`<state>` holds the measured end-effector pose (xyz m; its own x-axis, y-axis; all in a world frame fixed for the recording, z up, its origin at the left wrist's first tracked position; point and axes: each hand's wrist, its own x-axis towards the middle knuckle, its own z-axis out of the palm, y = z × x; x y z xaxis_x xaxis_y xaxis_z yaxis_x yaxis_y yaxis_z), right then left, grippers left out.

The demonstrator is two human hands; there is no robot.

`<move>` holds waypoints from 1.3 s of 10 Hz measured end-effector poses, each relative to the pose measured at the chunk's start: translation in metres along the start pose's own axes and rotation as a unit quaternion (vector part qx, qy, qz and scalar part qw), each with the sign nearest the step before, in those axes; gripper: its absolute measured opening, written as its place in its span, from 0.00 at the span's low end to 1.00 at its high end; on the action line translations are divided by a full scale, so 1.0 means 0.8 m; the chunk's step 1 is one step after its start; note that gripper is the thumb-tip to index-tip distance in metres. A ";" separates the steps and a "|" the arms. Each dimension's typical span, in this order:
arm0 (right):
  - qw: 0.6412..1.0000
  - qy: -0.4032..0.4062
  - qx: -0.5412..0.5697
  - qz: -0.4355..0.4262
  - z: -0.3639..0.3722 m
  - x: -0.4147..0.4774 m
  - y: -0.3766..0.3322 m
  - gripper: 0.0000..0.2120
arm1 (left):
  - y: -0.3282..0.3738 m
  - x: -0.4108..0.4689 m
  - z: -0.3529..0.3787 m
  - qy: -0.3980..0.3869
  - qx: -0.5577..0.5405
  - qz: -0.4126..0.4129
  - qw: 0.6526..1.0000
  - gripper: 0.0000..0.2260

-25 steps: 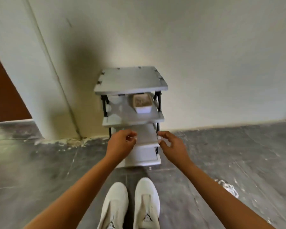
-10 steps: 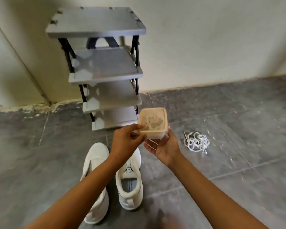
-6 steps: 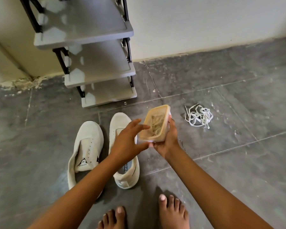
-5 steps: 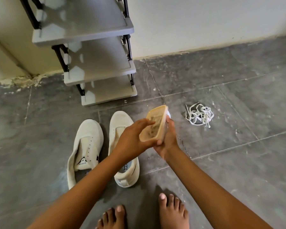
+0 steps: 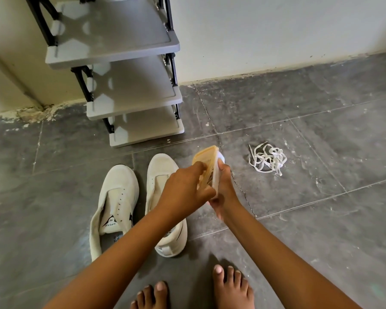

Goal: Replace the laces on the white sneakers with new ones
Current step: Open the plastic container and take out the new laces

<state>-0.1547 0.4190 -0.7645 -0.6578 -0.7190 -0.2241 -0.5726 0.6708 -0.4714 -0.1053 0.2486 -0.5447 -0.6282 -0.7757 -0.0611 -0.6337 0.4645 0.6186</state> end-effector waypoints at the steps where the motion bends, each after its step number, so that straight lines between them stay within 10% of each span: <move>1: 1.000 -0.011 0.014 -0.005 -0.006 -0.014 -0.005 0.26 | 0.002 0.020 -0.001 -0.017 0.048 -0.025 0.998 0.32; 2: 0.997 0.054 -0.031 -0.043 0.006 -0.024 0.004 0.22 | -0.003 0.047 -0.015 -0.068 0.041 -0.047 0.996 0.39; 3: 0.995 -0.048 0.092 -0.010 -0.003 -0.026 0.004 0.21 | -0.003 0.062 -0.011 -0.083 0.051 -0.036 0.995 0.35; 5: 0.967 -0.038 0.235 -0.088 -0.078 0.060 -0.088 0.23 | -0.007 0.071 -0.006 0.034 0.079 -0.019 0.996 0.17; 6: 0.835 -0.194 0.506 0.100 -0.134 0.124 -0.158 0.25 | -0.010 0.072 -0.003 0.085 0.047 -0.013 0.995 0.13; 10: 0.736 -0.172 0.644 0.117 -0.170 0.135 -0.133 0.24 | -0.037 0.084 -0.020 0.130 -0.176 -0.115 0.969 0.11; 12: 0.797 -0.242 0.539 0.122 -0.115 0.077 -0.056 0.20 | -0.053 0.080 0.021 0.112 -0.167 -0.186 0.962 0.09; 13: 0.961 -0.108 0.238 0.085 -0.017 -0.029 0.015 0.22 | -0.059 0.088 0.040 0.116 -0.272 -0.281 0.913 0.07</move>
<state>-0.1529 0.4463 -0.7534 -0.5753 -0.6619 -0.4805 -0.1428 0.6598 -0.7378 -0.1340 0.1856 -0.6033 -0.1206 -0.9252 -0.3598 -0.4687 -0.2664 0.8422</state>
